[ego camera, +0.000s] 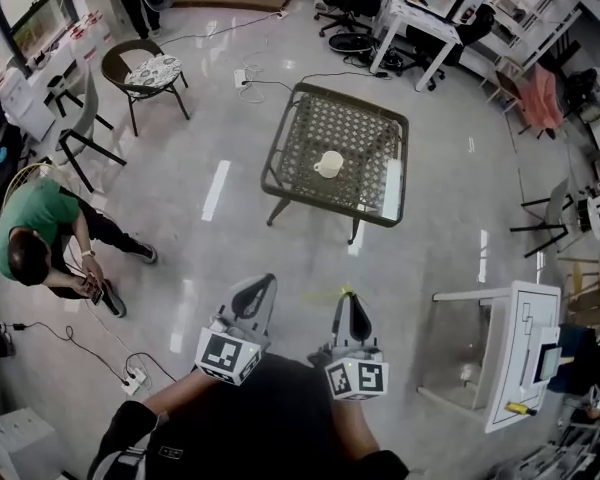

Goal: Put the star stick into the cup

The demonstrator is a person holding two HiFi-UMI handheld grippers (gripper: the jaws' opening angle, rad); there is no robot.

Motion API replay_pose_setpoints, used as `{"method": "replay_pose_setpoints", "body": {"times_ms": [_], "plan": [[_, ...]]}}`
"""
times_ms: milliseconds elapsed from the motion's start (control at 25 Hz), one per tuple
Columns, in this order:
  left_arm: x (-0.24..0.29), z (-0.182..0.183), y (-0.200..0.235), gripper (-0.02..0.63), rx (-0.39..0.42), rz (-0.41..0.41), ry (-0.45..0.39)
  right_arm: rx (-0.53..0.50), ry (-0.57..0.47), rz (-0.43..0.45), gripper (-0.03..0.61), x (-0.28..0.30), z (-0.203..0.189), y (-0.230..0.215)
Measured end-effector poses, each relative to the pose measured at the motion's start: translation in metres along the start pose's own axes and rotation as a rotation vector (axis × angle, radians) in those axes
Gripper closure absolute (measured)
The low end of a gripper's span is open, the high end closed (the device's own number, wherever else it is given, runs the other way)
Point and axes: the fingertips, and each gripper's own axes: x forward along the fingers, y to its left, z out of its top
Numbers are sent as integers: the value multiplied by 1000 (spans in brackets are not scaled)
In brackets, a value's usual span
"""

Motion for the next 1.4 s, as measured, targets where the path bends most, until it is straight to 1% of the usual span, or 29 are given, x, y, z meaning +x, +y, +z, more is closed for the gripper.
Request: {"method": "replay_pose_setpoints", "body": {"times_ms": [240, 440, 560, 680, 840, 1040, 1200, 1400], "plan": [[34, 3, 39, 597, -8, -43, 19, 1, -11, -44, 558, 51, 6, 3], [54, 10, 64, 597, -12, -75, 29, 2, -19, -89, 558, 80, 13, 2], [65, 16, 74, 597, -30, -88, 20, 5, -19, -110, 558, 92, 17, 3], [79, 13, 77, 597, -41, -105, 31, -1, -14, -118, 558, 104, 19, -2], [101, 7, 78, 597, -37, -113, 44, 2, -6, -116, 558, 123, 16, -17], [137, 12, 91, 597, -32, -87, 35, 1, -3, -91, 558, 163, 17, -37], [178, 19, 104, 597, -12, -71, 37, -1, 4, -66, 558, 204, 24, -58], [232, 36, 120, 597, -31, -47, 20, 8, 9, -50, 558, 256, 35, -85]]}}
